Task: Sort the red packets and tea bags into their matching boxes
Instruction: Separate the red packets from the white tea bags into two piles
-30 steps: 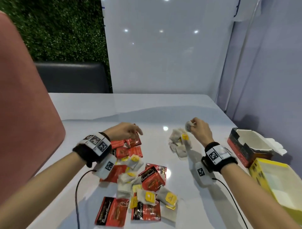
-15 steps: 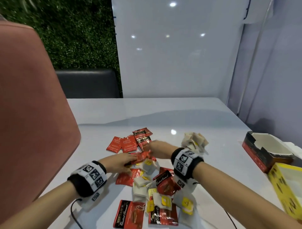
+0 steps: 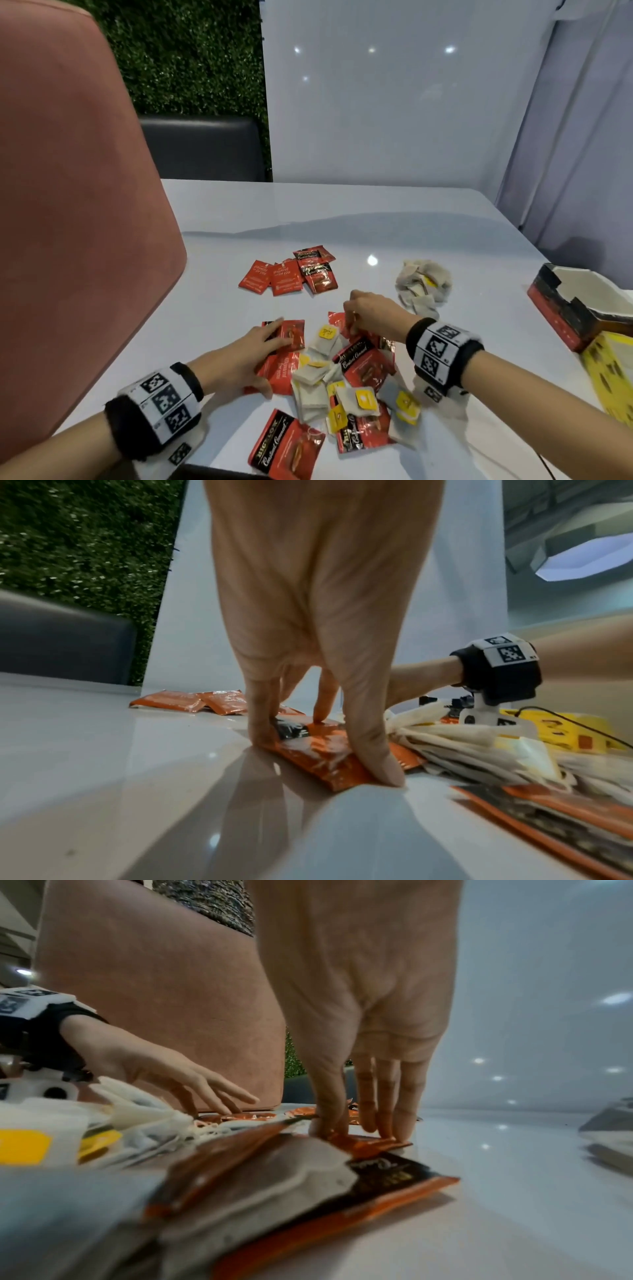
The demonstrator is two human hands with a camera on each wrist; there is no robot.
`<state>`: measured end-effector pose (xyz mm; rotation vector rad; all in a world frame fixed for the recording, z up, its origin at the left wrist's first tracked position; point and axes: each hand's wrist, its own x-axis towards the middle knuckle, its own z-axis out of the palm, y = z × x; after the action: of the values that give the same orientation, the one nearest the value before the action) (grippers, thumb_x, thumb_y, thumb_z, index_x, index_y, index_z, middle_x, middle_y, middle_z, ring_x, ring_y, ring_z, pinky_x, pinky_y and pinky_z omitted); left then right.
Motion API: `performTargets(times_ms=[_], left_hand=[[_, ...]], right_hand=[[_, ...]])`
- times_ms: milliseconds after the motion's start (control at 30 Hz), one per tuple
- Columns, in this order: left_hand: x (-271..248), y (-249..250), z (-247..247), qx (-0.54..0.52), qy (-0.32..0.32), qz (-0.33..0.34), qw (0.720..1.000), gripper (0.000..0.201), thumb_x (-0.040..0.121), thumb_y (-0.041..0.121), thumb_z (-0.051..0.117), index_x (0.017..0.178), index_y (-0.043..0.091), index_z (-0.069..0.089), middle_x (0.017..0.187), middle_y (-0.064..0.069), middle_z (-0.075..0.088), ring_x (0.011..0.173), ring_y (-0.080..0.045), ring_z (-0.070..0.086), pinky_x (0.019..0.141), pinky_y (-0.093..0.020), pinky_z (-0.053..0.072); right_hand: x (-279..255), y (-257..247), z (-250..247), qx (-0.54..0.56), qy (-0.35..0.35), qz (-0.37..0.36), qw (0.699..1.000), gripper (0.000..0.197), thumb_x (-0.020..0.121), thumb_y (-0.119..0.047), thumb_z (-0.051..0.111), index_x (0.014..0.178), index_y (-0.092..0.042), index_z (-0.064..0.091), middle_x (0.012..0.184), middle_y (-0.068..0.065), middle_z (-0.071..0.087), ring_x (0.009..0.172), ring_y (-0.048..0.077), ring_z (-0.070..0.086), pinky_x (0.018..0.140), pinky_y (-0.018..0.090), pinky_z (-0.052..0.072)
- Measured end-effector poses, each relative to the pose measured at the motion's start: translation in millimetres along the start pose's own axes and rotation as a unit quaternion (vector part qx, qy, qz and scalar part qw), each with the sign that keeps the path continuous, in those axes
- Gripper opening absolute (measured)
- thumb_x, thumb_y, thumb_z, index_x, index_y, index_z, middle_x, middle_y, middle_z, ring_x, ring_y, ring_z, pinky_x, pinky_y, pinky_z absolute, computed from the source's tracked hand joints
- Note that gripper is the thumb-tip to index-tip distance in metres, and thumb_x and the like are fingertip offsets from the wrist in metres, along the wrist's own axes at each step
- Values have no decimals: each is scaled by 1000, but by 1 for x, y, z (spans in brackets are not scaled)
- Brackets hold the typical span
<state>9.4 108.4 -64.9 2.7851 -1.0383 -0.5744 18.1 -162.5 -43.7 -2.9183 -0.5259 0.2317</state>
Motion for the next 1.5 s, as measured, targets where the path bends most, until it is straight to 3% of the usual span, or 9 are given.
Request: performTargets(times_ms=[233, 400, 633, 800, 900, 1000, 1100, 1300, 1500], left_hand=[[-1, 12, -36, -64, 23, -8, 998, 79, 82, 38, 60, 147, 14, 21, 145, -6, 38, 127, -18, 40, 99, -18, 29], [16, -7, -45, -89, 73, -64, 991, 29, 91, 17, 51, 119, 10, 54, 102, -8, 63, 82, -13, 50, 62, -10, 36], [41, -19, -45, -186, 79, -126, 971, 32, 75, 33, 74, 94, 11, 60, 90, 2, 59, 84, -12, 53, 62, -17, 37], [54, -9, -42, -194, 57, -132, 970, 53, 64, 23, 84, 95, 13, 42, 90, 4, 53, 79, -8, 48, 58, -14, 39], [55, -11, -48, -189, 43, -121, 974, 49, 68, 21, 81, 103, 13, 48, 92, 4, 55, 82, -9, 52, 59, -13, 39], [49, -18, -61, -170, 61, -95, 979, 32, 73, 23, 78, 100, 13, 64, 91, 2, 64, 83, -14, 60, 66, -20, 45], [40, -27, -84, -361, 110, -94, 921, 18, 80, 7, 70, 97, 11, 64, 87, -9, 69, 66, -14, 68, 61, -26, 57], [76, -50, -128, -440, 235, -183, 847, 10, 92, -1, 48, 91, 6, 55, 72, -9, 58, 42, -7, 61, 45, -19, 53], [121, -52, -102, -325, 138, -231, 907, 30, 80, 8, 64, 108, -3, 57, 92, -15, 64, 81, -27, 65, 73, -37, 53]], right_hand=[[22, 0, -7, 79, -95, 98, 988, 61, 75, -18, 75, 127, -11, 43, 123, 13, 54, 109, 25, 51, 85, 30, 42], [20, 12, -13, 93, -35, 115, 988, 30, 81, -16, 69, 108, -5, 62, 99, 2, 58, 95, 20, 52, 68, 19, 39], [11, 33, -20, 172, -3, 130, 976, 20, 85, -11, 64, 73, -20, 51, 96, 6, 62, 86, 17, 56, 58, 17, 43], [4, 32, -36, 207, 124, 123, 963, 12, 89, -16, 60, 99, -9, 60, 94, 4, 63, 81, 17, 59, 57, 19, 44], [-3, 35, -50, 197, 185, 132, 954, 12, 89, -15, 60, 99, -10, 65, 99, 9, 68, 85, 21, 60, 71, 30, 49], [-14, 38, -59, 216, 194, 144, 946, 11, 91, -13, 57, 98, -8, 64, 91, 7, 63, 78, 19, 57, 58, 22, 45], [-23, 43, -59, 312, 175, 168, 918, 10, 92, -10, 55, 99, -4, 60, 86, 8, 60, 64, 15, 59, 39, 18, 46], [-7, 42, -46, 466, 157, 211, 845, 8, 94, -12, 52, 96, -10, 59, 93, 16, 63, 69, 19, 59, 52, 25, 46], [39, 30, -48, 529, 151, 221, 805, 6, 93, -6, 50, 93, -5, 55, 75, 8, 57, 63, 15, 54, 47, 21, 43]])
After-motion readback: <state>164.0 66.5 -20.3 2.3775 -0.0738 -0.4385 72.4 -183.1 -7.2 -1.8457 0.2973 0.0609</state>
